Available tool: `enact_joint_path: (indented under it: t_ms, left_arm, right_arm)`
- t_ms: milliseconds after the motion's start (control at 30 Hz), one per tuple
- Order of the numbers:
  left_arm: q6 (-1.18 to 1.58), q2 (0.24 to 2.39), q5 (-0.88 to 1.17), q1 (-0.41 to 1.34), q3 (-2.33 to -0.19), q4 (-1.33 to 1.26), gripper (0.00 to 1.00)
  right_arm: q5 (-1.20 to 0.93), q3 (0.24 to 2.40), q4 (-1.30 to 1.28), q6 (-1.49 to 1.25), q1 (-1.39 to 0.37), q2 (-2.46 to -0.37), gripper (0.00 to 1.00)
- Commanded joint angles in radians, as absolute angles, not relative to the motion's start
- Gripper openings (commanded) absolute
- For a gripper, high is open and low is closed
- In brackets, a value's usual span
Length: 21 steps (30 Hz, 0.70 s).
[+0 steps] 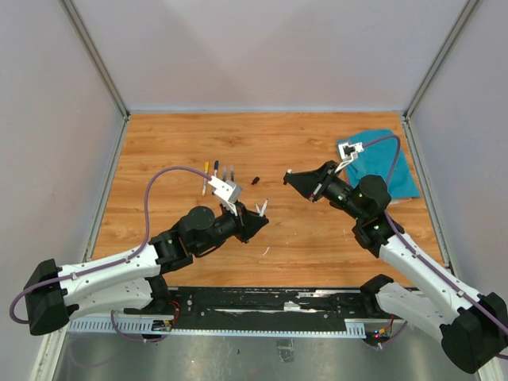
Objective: Insert the pens into the pen caps
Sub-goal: Pick up the pen cap from the center of the board.
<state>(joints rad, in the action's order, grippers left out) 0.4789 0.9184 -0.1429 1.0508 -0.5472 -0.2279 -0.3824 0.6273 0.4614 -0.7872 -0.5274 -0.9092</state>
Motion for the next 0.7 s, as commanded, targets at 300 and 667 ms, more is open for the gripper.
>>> enact_joint_path:
  t_ms: [300, 667]
  left_arm:
    - [0.462, 0.868, -0.159, 1.059, -0.531, -0.315, 0.00]
    - [0.463, 0.849, -0.138, 1.059, -0.495, -0.367, 0.00]
  right_arm:
    - [-0.443, 0.501, 0.867, -0.932, -0.583, -0.971, 0.01]
    - [-0.281, 0.448, 0.903, -0.968, -0.662, -0.921, 0.01]
